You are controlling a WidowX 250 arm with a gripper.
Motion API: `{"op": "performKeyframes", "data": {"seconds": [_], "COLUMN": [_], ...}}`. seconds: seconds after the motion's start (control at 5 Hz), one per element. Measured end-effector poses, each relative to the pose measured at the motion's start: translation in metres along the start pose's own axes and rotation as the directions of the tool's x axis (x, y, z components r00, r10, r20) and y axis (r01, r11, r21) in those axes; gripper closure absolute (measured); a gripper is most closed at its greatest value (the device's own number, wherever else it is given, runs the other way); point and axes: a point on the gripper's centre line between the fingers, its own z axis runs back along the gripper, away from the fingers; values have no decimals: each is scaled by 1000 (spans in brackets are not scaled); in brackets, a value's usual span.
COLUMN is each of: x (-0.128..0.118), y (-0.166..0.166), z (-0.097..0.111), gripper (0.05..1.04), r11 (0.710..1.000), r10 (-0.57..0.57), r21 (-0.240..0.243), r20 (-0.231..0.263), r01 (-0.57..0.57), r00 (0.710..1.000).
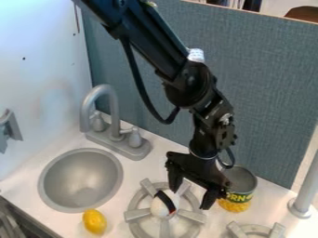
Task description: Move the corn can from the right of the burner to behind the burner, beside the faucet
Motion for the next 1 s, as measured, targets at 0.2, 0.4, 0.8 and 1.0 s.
{"op": "performKeyframes", "data": {"seconds": [0.2, 0.4, 0.8, 1.0], "x": [-7, -2, 12, 34], "y": [1, -11, -41, -54], "z": [-11, -7, 5, 13], "gripper": [83, 83, 83, 83], "r11": [1000, 1000, 997, 991], "r10": [-3, -24, -42, -64], "r21": [9, -9, -70, -115], "r20": [-35, -17, 43, 72], "r01": [3, 24, 45, 72], "r00": [999, 1000, 998, 995]}}
